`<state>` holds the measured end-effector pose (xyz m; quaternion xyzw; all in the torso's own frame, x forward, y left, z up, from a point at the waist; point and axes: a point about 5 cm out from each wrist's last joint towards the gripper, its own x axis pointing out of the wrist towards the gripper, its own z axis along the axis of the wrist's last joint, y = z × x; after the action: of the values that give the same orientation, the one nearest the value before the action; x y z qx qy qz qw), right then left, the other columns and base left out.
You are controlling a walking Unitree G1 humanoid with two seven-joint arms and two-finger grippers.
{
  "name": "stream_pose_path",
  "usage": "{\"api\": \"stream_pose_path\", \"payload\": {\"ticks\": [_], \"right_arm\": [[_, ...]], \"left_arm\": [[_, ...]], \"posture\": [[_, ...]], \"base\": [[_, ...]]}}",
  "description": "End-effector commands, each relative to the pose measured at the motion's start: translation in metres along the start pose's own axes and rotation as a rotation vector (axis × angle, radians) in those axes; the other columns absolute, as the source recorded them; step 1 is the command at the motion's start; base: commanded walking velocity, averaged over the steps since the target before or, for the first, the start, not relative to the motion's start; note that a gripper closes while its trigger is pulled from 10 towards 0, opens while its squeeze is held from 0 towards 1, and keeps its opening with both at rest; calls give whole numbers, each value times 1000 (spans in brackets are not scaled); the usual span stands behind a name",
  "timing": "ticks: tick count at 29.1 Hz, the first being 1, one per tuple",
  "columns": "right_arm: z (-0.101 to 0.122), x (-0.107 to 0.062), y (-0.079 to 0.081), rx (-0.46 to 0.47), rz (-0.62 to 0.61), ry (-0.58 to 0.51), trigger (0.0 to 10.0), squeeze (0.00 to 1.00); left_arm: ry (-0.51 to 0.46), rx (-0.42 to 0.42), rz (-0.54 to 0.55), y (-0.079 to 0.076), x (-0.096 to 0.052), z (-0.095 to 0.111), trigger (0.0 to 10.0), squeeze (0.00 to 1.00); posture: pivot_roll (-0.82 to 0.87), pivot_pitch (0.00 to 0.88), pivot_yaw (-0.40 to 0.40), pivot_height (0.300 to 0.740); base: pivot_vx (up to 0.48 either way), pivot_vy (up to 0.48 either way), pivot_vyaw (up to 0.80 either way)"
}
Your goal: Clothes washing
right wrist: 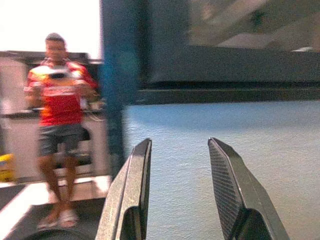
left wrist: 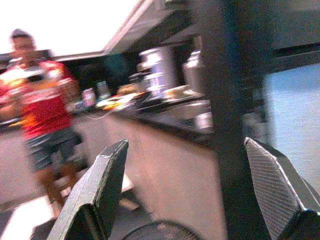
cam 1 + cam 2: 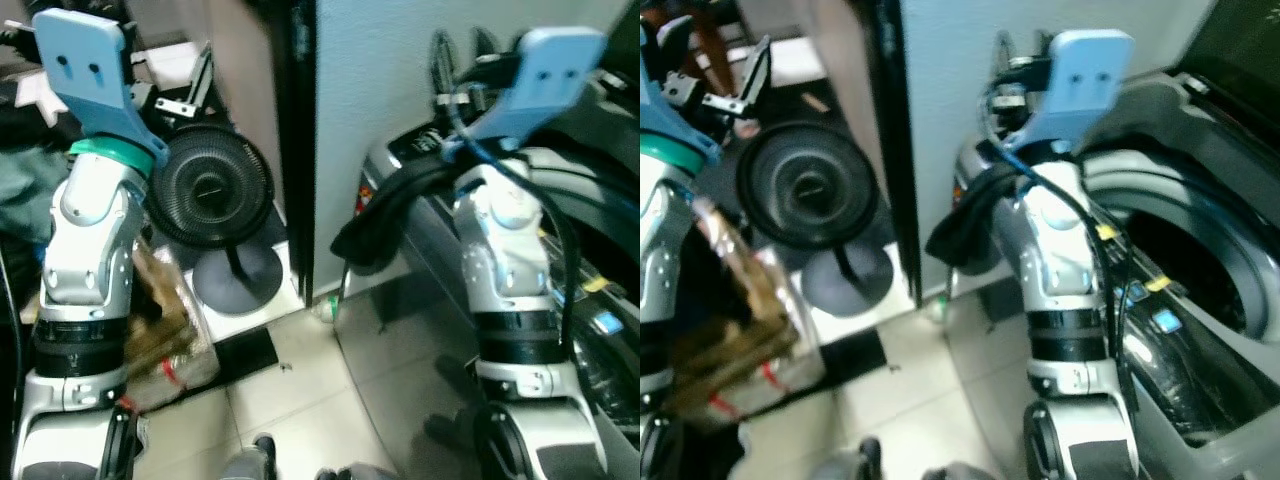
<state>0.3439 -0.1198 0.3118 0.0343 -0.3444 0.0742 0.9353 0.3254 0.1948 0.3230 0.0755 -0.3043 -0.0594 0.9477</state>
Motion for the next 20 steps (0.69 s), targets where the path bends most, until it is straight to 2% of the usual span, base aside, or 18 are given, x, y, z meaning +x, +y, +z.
{"api": "stream_pose_path", "payload": {"ticks": [1,20], "right_arm": [[0,-2,-4,7,-12,-4,10000,0],[0,-2,-3,15,-9,-6,10000,0]], "left_arm": [[5,7,-19,-5,-1,-1,10000,0],[2,9,-21,-5,1,0,10000,0]], "posture": [[69,51,16,740],[70,48,18,740]], "base": [[0,0,800],[0,0,796]]}}
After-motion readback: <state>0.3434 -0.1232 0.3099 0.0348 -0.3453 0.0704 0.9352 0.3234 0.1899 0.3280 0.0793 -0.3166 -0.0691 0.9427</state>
